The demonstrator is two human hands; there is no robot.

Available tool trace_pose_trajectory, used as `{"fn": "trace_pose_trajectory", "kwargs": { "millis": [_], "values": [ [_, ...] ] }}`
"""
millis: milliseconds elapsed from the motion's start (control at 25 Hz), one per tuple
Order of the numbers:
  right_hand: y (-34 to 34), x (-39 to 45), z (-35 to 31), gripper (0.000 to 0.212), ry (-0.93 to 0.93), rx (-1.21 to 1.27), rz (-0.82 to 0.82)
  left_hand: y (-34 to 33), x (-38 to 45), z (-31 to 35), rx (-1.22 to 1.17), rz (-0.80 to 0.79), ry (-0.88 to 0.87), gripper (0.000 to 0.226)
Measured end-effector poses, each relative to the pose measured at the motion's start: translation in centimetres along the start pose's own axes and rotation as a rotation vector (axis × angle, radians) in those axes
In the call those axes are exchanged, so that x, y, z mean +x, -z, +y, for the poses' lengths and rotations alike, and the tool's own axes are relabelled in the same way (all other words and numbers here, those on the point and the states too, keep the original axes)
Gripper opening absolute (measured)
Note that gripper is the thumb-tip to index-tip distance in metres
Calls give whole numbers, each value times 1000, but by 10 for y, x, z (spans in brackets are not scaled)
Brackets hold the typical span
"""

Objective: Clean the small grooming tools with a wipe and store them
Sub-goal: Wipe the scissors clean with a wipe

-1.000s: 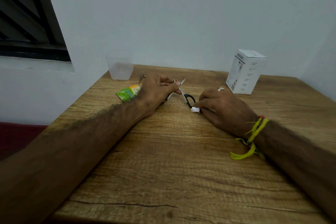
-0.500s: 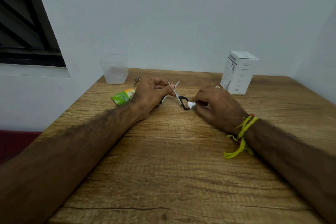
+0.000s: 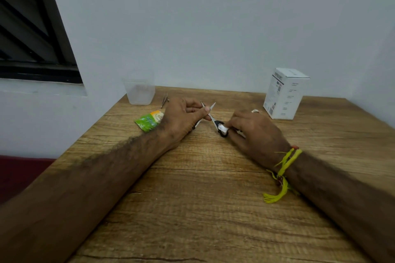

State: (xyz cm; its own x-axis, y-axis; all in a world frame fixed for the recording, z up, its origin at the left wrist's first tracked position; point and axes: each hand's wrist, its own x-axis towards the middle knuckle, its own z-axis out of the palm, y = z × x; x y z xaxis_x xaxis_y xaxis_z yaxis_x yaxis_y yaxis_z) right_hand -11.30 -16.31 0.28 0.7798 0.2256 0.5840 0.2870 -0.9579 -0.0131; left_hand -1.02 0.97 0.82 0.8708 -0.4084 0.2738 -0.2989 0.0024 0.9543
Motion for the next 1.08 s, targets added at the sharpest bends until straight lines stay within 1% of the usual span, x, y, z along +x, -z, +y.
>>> {"fn": "trace_pose_trajectory", "kwargs": {
  "millis": [80,240,280,400,440,480,600,640,720,880,960,1080],
  "values": [
    [-2,7,-3,18,-26,9,30,3,3,0,-5,11,-2,5],
    [-3,10,-2,11,-74,13,60,-1,1,0,-4,-8,-1,4],
    [-4,12,-5,12,-82,23,58,0,1,1,-1,-3,-3,5],
    [-6,18,-11,27,-23,52,13,3,1,1,-36,8,-2,8],
    [-5,18,-10,27,-25,66,7,2,1,0,-32,3,1,7],
    [-1,15,-8,22,-57,87,21,0,-1,-1,-17,-5,4,5],
    [7,2,-7,10,-213,178,153,0,-3,-1,23,14,-17,4],
    [8,2,-11,9,-257,184,149,3,-2,-2,30,31,-30,5],
    [6,6,-18,11,-333,153,85,5,2,-3,48,54,-47,3],
    [5,11,-18,10,-459,184,83,-4,2,-2,103,59,-73,15],
    [3,16,-24,8,-493,203,51,-3,2,0,128,71,-85,17],
    [3,21,-29,13,-470,227,-29,1,4,-2,146,100,-112,17]
  ]
}}
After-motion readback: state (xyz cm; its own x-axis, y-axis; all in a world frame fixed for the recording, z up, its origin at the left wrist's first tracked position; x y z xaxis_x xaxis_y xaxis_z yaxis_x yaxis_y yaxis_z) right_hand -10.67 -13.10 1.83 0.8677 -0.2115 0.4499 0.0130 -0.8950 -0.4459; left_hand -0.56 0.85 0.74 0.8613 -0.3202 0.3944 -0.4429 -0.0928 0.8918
